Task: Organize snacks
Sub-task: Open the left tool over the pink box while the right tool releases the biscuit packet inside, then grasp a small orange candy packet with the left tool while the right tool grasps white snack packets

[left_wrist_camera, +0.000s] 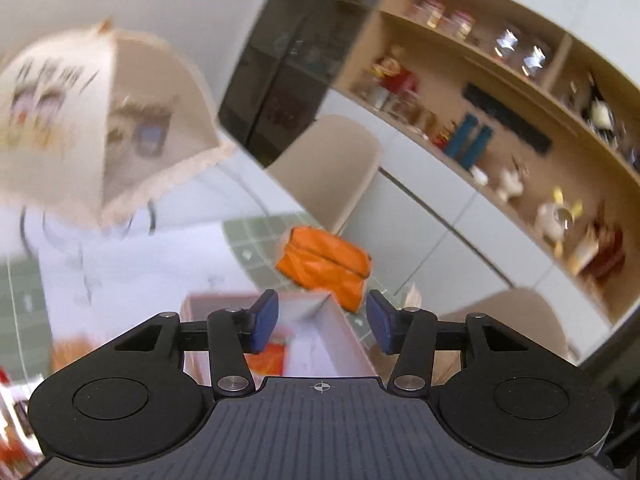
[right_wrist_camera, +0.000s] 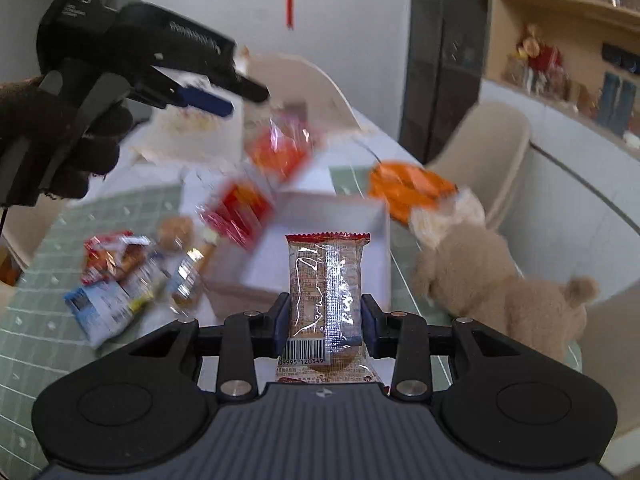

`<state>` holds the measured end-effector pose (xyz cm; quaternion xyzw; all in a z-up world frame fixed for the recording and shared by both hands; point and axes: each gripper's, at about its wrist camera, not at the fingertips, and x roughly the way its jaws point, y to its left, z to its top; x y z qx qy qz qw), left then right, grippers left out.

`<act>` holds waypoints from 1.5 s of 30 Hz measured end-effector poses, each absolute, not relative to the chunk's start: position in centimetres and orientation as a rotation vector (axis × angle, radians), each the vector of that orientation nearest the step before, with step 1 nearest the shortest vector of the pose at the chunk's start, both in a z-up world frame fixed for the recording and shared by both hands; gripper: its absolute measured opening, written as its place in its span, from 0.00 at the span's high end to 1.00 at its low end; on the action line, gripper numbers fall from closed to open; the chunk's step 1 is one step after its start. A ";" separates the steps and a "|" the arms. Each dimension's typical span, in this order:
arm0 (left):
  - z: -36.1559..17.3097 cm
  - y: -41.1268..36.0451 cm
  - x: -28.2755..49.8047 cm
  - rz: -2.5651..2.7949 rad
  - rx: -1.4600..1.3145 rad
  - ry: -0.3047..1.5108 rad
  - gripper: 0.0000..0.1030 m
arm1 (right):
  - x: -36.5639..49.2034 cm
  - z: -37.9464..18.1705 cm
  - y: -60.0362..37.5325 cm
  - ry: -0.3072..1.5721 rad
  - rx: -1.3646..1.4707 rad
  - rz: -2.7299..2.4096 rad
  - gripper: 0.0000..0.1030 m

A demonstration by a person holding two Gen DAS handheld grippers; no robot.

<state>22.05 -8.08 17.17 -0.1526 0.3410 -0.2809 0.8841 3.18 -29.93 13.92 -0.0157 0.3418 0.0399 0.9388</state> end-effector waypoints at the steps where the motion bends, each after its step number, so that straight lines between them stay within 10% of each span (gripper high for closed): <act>1: 16.0 -7.4 21.5 -0.561 -0.341 0.731 0.48 | 3.2 13.8 -30.3 0.701 -0.015 0.083 0.65; 9: 10.1 -3.1 15.1 -0.476 -0.348 0.876 0.48 | 10.3 19.3 -30.0 0.611 0.027 0.124 0.63; 12: 9.1 -1.7 12.3 -0.420 -0.283 0.895 0.48 | 16.0 19.9 -29.7 0.662 0.066 0.138 0.26; 45: 4.5 21.0 18.4 -0.339 -0.567 0.865 0.49 | 30.4 2.1 -6.1 1.062 0.118 0.337 0.42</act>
